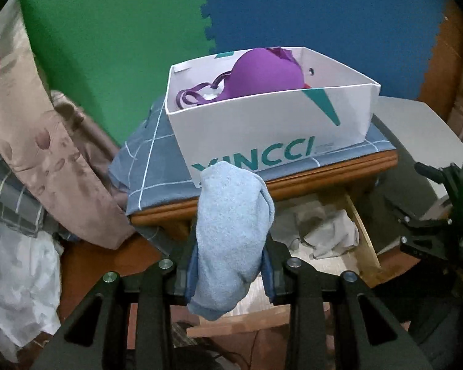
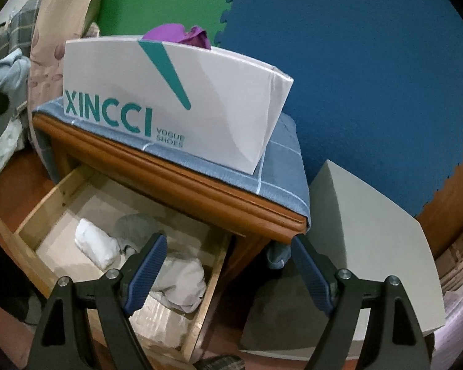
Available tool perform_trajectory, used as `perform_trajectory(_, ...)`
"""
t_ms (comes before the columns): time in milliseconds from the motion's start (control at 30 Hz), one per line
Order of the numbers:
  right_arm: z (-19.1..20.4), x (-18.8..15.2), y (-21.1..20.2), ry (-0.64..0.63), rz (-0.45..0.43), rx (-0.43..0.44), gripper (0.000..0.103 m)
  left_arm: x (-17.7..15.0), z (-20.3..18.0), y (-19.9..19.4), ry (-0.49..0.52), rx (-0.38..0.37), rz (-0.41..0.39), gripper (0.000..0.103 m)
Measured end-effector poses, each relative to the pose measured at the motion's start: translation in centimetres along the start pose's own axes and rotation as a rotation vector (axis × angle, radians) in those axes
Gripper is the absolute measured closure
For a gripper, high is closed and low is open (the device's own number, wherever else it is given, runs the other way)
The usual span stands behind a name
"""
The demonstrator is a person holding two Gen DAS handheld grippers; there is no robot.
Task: Take underwear out of drawer
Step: 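Lift the light blue sock with the left gripper and carry it over the box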
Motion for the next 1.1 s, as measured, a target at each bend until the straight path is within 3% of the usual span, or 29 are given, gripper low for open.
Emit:
perform_trajectory(167, 0.7, -0.4, 0.1, -0.054, 0.016, -0.001, 0.018, -0.7, 0.5, 0.4, 0.058, 0.058, -0.016, 0.073)
perform_trajectory(500, 3.4, -1.2, 0.6, -0.192, 0.039, 0.025, 0.018, -1.5, 0.8, 0.3, 0.104, 0.099, -0.005, 0.073)
perform_trajectory(1100, 4.8, -2.4, 1.2, -0.259, 0.082, 0.043, 0.018, -2.4, -0.2, 0.9, 0.17, 0.123, 0.018, 0.073)
Point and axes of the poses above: each gripper's, at about its wrist camera, not at the fingertips, and y roughly the way its jaws point, z to its left, x to its top, the point moved 10 cm from there along y, roughly the way its jaws point, and after that the axes turned 13 degrees about -z, right-handed, at the moved point
